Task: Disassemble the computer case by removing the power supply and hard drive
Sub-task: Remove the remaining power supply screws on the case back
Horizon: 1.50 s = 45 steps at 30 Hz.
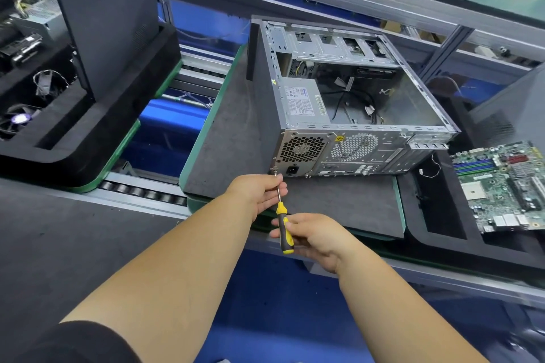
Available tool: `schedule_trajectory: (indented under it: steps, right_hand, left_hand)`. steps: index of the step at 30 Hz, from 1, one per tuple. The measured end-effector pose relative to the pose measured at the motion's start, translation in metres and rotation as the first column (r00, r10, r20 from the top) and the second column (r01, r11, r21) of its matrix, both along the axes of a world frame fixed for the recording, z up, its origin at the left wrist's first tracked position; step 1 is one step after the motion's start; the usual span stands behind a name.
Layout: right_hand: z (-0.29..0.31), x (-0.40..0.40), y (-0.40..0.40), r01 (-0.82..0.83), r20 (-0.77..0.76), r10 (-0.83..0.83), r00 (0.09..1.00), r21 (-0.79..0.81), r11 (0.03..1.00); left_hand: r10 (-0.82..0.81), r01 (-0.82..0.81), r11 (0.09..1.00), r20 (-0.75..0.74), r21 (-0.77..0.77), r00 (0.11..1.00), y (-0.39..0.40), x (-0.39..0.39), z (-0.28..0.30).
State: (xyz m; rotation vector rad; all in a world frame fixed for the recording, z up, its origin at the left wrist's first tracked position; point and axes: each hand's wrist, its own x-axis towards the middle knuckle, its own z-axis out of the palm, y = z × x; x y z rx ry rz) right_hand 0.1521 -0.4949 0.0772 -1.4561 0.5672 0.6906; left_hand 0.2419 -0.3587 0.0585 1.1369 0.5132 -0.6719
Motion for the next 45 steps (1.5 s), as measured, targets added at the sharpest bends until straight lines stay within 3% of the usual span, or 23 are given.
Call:
schedule_trajectory:
  steps: [6,23,32,35,38,40,45]
  right_hand:
    - [-0.012,-0.001,0.004,0.103,0.006,-0.104,0.995,0.093,0.990]
    - [-0.010,-0.003,0.004,0.190,0.058,-0.187,0.981,-0.057,0.980]
    - [-0.012,0.003,0.011,0.093,0.037,-0.088,0.995,-0.181,0.979]
    - [-0.011,0.001,0.008,0.040,0.067,-0.030,0.997,-0.152,0.988]
    - [-0.006,-0.001,0.001,-0.009,0.029,0.009,1.000,0.008,1.000]
    - [-0.003,-0.001,-0.001,0.001,-0.004,-0.001,1.000,0.094,0.996]
    - [-0.006,0.000,0.004,0.095,-0.043,-0.090,0.995,0.133,0.987]
  left_hand:
    - [-0.012,0.012,1.000,0.019,-0.012,1.000,0.002,0.000,-0.004]
    - [-0.087,0.083,0.994,0.057,0.074,0.995,0.001,-0.002,-0.003]
    - [-0.075,0.071,0.994,0.041,0.087,0.996,0.000,-0.001,-0.003]
    - [-0.072,0.070,0.994,0.035,0.079,0.997,-0.001,0.000,-0.003]
    - [-0.066,0.064,0.995,0.030,0.072,0.997,-0.001,0.001,-0.003]
    - [-0.062,0.060,0.996,0.031,0.063,0.998,0.000,0.000,-0.002]
    - [-0.069,0.067,0.996,0.038,0.062,0.997,0.002,0.000,-0.004]
